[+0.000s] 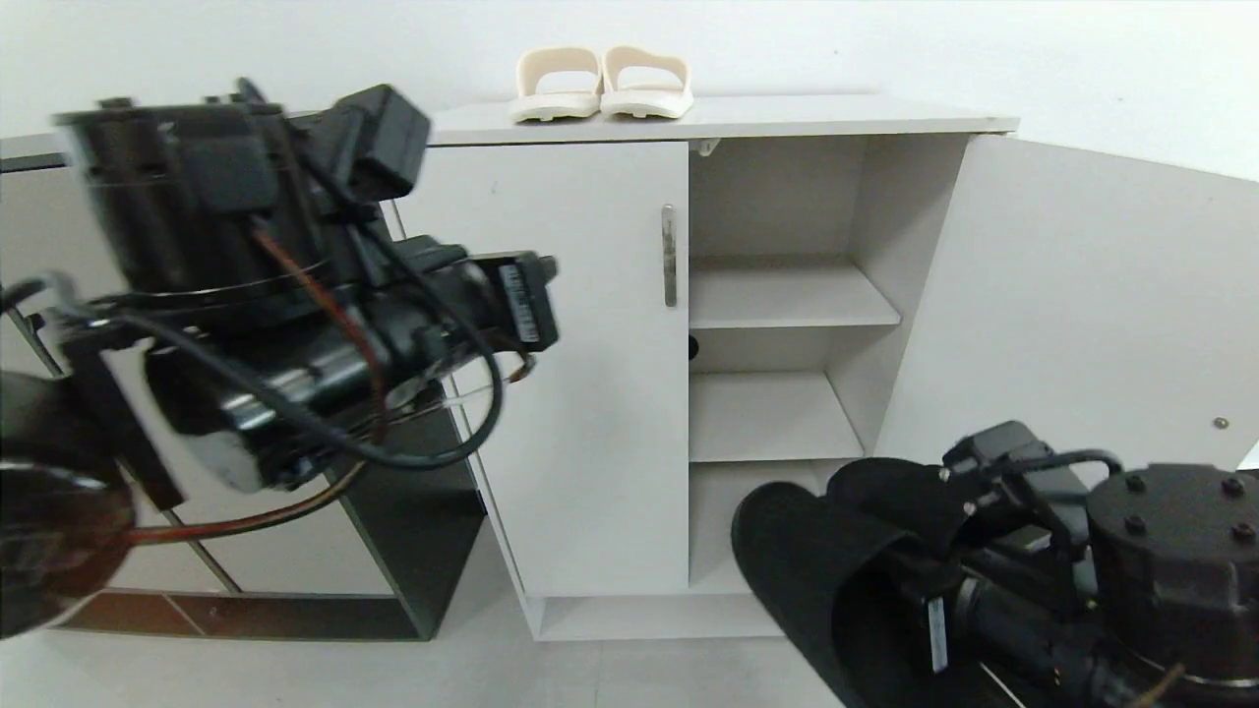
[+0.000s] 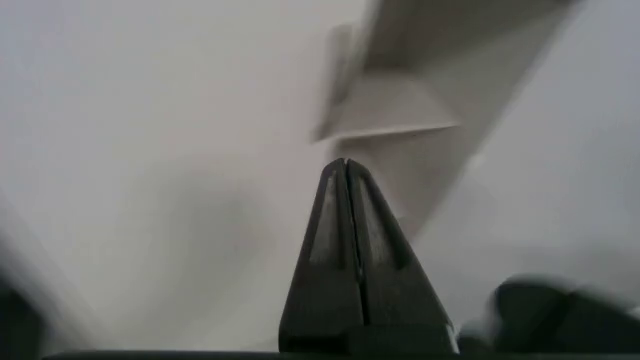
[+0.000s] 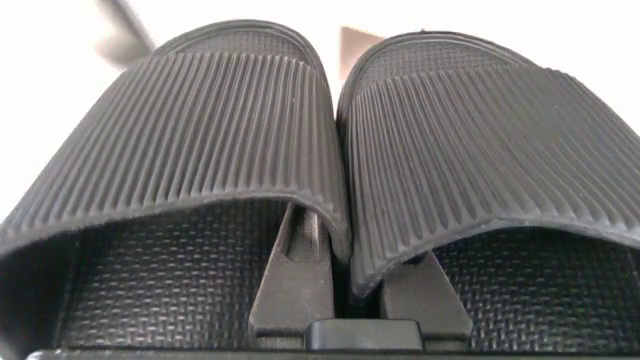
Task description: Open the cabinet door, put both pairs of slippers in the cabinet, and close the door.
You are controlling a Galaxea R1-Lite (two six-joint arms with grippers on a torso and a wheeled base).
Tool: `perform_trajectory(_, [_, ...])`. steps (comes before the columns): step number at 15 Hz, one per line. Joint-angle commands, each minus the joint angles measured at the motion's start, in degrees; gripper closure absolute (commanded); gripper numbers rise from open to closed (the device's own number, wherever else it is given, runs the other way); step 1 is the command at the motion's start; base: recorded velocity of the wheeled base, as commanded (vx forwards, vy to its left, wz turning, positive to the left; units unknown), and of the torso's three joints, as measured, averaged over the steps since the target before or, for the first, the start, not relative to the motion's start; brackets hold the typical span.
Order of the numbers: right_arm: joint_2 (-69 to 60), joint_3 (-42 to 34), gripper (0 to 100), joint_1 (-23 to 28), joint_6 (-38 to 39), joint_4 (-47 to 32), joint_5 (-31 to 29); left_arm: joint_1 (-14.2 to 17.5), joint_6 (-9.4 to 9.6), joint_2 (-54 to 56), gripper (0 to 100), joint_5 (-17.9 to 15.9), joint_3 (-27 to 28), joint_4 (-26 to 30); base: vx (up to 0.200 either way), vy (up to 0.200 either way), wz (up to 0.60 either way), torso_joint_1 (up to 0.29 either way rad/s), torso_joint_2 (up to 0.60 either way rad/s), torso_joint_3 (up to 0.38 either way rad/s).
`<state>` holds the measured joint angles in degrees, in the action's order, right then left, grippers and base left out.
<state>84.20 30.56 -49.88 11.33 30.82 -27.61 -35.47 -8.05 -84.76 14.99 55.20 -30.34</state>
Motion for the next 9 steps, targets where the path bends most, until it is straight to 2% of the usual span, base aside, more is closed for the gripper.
perform_trajectory(1, [6.77,5.21,100,4.44,1.16,1.26,-5.87,8.23,5.76,27.63,100,15.86,-20.39,8.98,0.000,0.000,0.00,0.000,0.00,0.000])
perform_trajectory(2, [8.17,5.91,100,5.24,1.33,3.64,-7.72,14.91,6.02,35.89,100,17.70,-24.70,12.68,0.000,0.000,0.00,0.000,0.00,0.000])
perform_trajectory(3, [9.32,6.00,100,5.94,1.24,5.66,-8.60,21.85,6.02,43.19,100,17.70,-29.01,16.90,0.000,0.000,0.00,0.000,0.00,0.000])
perform_trajectory(4, [10.19,6.18,100,6.55,1.07,6.98,-8.86,26.69,6.02,49.96,100,17.70,-33.23,19.88,0.000,0.000,0.00,0.000,0.00,0.000])
perform_trajectory(5, [10.99,6.26,100,6.82,0.98,7.68,-8.86,29.67,6.11,56.11,100,17.70,-38.50,21.47,0.000,0.000,0.00,0.000,0.00,0.000])
perform_trajectory(7, [11.51,6.26,100,7.08,0.98,7.94,-8.86,35.65,6.55,64.02,100,17.61,-45.27,22.61,0.000,0.000,0.00,0.000,0.00,0.000])
perform_trajectory(8, [12.22,6.35,100,7.08,1.07,7.94,-8.86,38.46,8.13,69.91,100,16.91,-48.78,25.07,0.000,0.000,0.00,0.000,0.00,0.000])
perform_trajectory(9, [12.48,6.44,100,7.08,1.07,8.12,-8.86,38.38,9.45,73.16,100,14.10,-49.66,26.12,0.000,0.000,0.00,0.000,0.00,0.000])
